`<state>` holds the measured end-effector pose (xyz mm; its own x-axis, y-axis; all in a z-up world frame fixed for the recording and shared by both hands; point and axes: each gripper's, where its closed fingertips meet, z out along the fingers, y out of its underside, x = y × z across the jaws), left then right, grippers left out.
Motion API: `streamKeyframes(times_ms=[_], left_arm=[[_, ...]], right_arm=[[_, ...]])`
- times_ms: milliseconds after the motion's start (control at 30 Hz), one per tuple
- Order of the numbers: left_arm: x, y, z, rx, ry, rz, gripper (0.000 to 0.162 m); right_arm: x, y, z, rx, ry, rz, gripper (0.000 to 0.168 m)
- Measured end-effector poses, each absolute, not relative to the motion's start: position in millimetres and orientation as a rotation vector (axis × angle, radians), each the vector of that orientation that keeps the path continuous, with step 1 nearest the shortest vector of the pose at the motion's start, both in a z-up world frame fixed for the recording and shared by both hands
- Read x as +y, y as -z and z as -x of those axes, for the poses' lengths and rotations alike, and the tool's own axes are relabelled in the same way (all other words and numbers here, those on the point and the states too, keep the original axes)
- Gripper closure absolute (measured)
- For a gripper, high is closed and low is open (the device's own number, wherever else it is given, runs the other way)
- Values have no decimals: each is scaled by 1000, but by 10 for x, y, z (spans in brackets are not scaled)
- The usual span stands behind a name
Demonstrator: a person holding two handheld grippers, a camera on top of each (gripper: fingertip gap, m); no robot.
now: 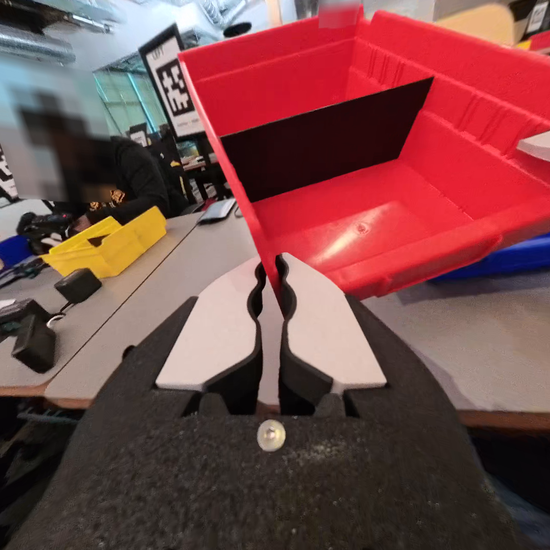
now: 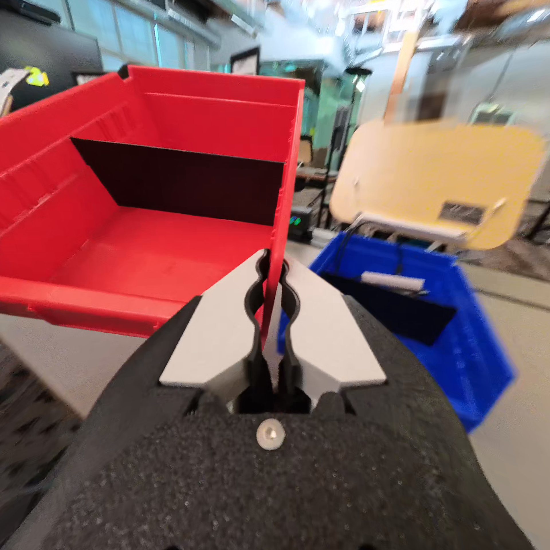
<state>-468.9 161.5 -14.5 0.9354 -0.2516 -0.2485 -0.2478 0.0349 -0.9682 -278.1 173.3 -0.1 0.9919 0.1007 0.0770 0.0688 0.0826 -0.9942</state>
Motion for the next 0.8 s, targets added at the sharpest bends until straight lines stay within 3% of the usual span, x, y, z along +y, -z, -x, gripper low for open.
streamKeyframes(times_ms=[33,233,400,567,800], left_arm=[[1650,9,4548,410,28,1519,156],[1848,-574,3042,602,135,1373,155],[1898,-452,1351,738,312,1394,154],[1696,373,44,856,445,1602,155],[1624,1240,-308,913,424,1725,155]], right_arm=[[1700,-162,2641,-116,10,1456,166],[1528,-790,1186,89,156,1367,166],[1319,-794,-410,214,331,1475,165],[1009,-10,-1669,299,440,1755,165],[945,1140,-2058,248,295,1987,164]])
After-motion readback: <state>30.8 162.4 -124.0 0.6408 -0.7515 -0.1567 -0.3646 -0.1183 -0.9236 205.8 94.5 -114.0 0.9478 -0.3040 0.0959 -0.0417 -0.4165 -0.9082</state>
